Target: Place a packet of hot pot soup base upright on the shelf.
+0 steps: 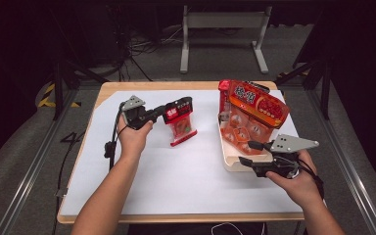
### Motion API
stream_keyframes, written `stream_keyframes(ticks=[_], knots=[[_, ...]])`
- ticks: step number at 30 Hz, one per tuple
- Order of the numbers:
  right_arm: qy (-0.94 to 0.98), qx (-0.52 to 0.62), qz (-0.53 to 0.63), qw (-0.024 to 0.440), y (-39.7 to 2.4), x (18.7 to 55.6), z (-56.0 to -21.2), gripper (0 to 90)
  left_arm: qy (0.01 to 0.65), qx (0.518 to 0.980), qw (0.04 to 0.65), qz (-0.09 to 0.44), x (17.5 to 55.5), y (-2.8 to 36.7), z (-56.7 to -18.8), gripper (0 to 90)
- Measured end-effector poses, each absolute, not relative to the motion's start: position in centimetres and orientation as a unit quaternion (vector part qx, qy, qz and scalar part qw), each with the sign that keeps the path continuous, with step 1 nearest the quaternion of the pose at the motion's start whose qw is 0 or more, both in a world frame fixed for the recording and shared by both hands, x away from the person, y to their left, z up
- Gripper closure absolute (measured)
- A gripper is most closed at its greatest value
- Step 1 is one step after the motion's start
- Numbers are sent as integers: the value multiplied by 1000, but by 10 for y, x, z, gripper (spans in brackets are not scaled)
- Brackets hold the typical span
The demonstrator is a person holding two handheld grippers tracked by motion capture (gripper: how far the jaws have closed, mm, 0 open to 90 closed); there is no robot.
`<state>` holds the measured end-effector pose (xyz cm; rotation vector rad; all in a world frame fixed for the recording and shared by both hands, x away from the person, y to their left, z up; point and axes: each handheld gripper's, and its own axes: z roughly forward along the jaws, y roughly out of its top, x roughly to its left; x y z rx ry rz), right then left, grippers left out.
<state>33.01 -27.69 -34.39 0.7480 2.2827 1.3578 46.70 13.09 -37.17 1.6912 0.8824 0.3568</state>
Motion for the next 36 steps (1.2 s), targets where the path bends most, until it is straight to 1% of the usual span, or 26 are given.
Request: stream_keyframes(ticks=[5, 12, 23, 28, 36], knots=[[812, 264, 484, 189, -276, 332, -343, 387, 339, 734, 567, 158, 449, 122, -360, 900], [812, 262, 487, 188, -273, 334, -341, 388, 310, 744, 571, 159, 433, 116, -350, 900], [813, 255, 490, 184, -264, 339, -339, 388, 276, 741, 593, 152, 409, 116, -332, 900], [812, 251, 494, 182, -259, 343, -336, 388, 251, 741, 603, 153, 395, 110, -321, 900], [808, 244, 505, 180, -254, 352, -329, 382, 209, 737, 627, 137, 371, 102, -304, 900]])
